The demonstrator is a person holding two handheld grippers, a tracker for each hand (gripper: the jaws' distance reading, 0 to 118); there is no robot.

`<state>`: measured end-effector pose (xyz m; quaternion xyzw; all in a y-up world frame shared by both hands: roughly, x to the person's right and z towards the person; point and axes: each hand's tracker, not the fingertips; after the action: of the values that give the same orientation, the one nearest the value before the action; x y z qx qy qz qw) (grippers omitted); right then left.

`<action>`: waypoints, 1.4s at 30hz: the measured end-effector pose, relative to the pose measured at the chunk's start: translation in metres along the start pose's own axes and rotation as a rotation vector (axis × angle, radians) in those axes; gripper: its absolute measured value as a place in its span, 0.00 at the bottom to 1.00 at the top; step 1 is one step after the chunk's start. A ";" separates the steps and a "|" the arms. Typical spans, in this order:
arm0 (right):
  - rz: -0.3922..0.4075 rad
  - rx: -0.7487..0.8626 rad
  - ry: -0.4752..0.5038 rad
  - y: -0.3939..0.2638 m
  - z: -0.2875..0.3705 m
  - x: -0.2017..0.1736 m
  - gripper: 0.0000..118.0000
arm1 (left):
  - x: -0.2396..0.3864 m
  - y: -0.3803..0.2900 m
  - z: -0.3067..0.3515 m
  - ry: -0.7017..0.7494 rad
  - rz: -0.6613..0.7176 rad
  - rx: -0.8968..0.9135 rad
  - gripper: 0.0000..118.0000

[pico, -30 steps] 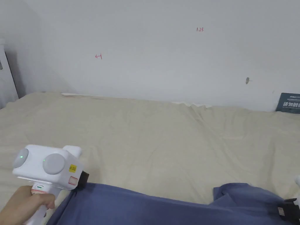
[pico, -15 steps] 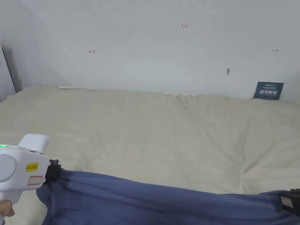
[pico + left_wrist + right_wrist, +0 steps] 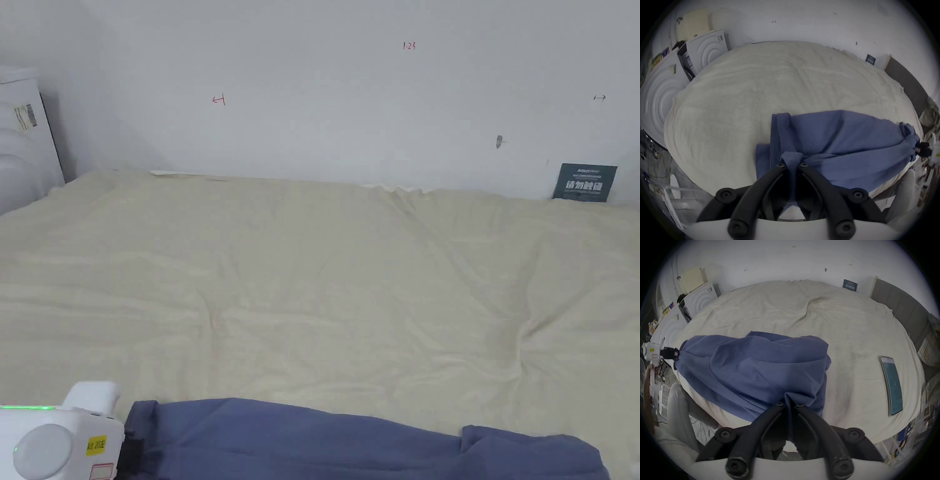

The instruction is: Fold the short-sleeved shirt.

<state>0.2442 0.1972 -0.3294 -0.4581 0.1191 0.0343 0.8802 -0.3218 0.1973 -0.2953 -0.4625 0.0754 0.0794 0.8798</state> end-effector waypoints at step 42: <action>-0.025 0.094 0.290 0.068 -0.034 -0.153 0.00 | -0.095 0.010 -0.020 -0.507 0.339 0.006 0.88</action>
<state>0.0787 0.2160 -0.3660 -0.4181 0.2407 -0.0489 0.8746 -0.4179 0.1796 -0.2948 -0.4060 -0.0701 0.3379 0.8462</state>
